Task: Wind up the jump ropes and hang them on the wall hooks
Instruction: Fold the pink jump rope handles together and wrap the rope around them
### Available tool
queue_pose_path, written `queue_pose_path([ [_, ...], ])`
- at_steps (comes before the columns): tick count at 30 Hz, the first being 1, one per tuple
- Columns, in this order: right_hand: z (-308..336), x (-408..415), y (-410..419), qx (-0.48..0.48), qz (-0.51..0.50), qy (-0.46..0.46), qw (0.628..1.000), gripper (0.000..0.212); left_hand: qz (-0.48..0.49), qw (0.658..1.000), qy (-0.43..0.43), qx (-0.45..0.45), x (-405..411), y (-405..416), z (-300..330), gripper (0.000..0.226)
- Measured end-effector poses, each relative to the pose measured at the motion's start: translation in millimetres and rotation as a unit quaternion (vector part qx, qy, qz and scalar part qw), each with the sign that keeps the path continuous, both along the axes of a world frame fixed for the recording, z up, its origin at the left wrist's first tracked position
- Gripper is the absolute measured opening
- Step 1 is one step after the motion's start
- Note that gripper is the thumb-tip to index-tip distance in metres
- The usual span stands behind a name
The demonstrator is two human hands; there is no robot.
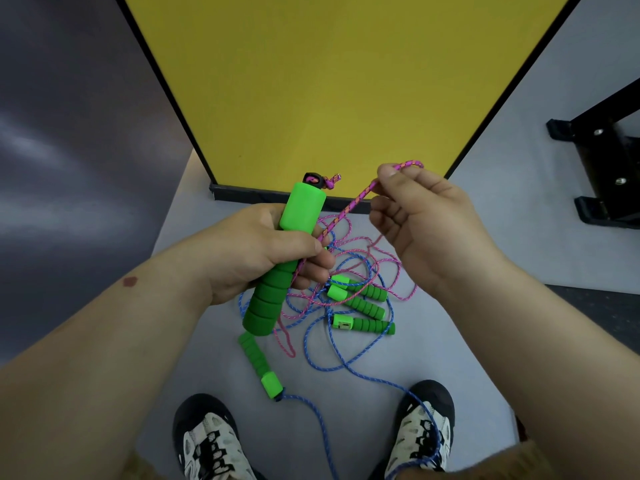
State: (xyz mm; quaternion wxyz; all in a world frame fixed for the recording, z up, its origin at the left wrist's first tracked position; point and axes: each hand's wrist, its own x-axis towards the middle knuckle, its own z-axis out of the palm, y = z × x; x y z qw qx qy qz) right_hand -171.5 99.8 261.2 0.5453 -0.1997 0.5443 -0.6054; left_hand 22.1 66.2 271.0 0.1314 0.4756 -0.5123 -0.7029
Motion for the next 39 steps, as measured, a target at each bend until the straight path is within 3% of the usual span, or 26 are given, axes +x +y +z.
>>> queue_pose_path([
  [7, -1, 13, 7, 0.015, 0.123, -0.020, 0.992, 0.003, 0.001, 1.000, -0.001, 0.000, -1, 1, 0, 0.007],
  [10, -2, 19, 11, 0.010, 0.183, -0.002, 0.983, 0.015, -0.001, 1.000, 0.001, 0.001, -2, 2, 1, 0.009],
  [12, -4, 21, 11, 0.011, 0.180, 0.028, 0.983, 0.026, 0.000, 1.000, 0.001, 0.003, -1, 2, 1, 0.008],
  [19, -4, 11, 5, 0.017, 0.057, 0.059, 0.996, 0.010, 0.006, 1.000, 0.002, 0.007, 0, 1, 0, 0.007],
  [24, 1, 3, 2, 0.017, 0.001, 0.044, 0.999, 0.010, 0.008, 1.000, 0.003, 0.003, 0, 1, 1, 0.007],
  [31, 1, 11, 6, 0.030, 0.122, -0.036, 0.991, 0.004, 0.007, 1.000, 0.003, 0.005, -2, 2, 0, 0.007],
  [35, -2, 21, 11, 0.030, 0.210, 0.007, 0.977, 0.004, 0.003, 1.000, 0.005, 0.002, -2, 3, 0, 0.011],
  [39, -3, 20, 10, 0.020, 0.165, 0.043, 0.985, 0.016, 0.012, 1.000, 0.001, 0.010, -1, 1, 1, 0.008],
])
